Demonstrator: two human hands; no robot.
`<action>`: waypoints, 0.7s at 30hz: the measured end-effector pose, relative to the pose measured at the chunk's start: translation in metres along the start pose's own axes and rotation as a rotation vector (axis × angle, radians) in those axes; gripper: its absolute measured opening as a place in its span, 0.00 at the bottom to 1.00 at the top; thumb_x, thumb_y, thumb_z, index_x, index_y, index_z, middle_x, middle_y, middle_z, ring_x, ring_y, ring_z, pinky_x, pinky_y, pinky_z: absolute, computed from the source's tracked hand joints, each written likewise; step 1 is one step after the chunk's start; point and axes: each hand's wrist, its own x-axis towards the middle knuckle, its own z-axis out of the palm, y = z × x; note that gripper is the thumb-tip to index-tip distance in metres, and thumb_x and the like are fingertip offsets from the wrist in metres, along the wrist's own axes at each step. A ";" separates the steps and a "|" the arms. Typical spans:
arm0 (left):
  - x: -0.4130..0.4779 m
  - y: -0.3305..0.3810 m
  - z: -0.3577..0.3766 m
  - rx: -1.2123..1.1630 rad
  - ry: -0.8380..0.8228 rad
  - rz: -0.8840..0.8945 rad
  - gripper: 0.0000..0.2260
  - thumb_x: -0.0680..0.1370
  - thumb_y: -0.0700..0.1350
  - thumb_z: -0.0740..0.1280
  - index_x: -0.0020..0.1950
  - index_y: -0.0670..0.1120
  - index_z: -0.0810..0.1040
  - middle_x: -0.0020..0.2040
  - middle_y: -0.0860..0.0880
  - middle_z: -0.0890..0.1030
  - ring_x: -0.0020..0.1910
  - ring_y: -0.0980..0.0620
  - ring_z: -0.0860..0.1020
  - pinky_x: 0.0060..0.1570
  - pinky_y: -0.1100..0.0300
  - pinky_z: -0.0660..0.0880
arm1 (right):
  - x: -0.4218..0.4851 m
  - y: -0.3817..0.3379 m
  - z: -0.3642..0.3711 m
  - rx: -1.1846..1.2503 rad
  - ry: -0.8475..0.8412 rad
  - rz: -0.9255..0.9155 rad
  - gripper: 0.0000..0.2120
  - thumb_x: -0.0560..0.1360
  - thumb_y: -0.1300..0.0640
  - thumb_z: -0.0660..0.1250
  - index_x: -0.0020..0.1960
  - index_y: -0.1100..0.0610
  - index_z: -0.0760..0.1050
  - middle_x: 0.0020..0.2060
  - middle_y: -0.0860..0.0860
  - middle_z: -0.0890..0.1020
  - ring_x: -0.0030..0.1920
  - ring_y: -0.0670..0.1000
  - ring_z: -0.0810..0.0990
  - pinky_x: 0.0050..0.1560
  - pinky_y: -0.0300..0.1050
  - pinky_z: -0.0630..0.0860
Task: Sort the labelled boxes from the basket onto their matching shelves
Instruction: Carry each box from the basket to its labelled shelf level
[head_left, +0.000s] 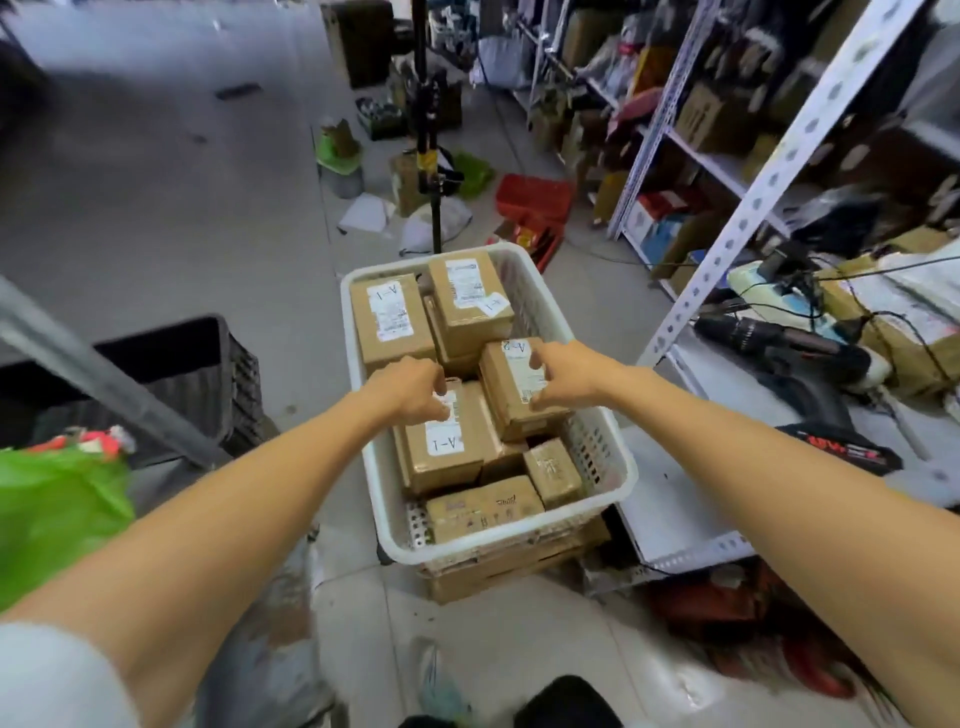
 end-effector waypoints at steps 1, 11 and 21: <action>0.007 -0.006 0.004 -0.010 -0.032 -0.015 0.17 0.73 0.51 0.70 0.60 0.48 0.77 0.56 0.48 0.79 0.54 0.48 0.78 0.54 0.50 0.77 | 0.008 0.002 0.004 0.004 -0.025 0.008 0.25 0.72 0.53 0.72 0.64 0.61 0.69 0.58 0.56 0.76 0.56 0.57 0.76 0.55 0.51 0.76; 0.074 -0.036 0.038 -0.101 -0.147 -0.150 0.17 0.74 0.50 0.70 0.61 0.47 0.75 0.57 0.50 0.79 0.54 0.49 0.77 0.50 0.56 0.74 | 0.125 0.037 0.033 0.056 -0.109 0.018 0.27 0.72 0.51 0.73 0.66 0.60 0.69 0.62 0.56 0.76 0.60 0.56 0.75 0.56 0.48 0.74; 0.164 -0.041 0.109 -0.238 -0.274 -0.182 0.17 0.74 0.52 0.69 0.60 0.49 0.75 0.57 0.49 0.78 0.57 0.47 0.76 0.55 0.52 0.75 | 0.215 0.106 0.109 0.170 -0.157 0.229 0.33 0.71 0.48 0.73 0.67 0.62 0.65 0.65 0.61 0.70 0.64 0.60 0.71 0.63 0.53 0.71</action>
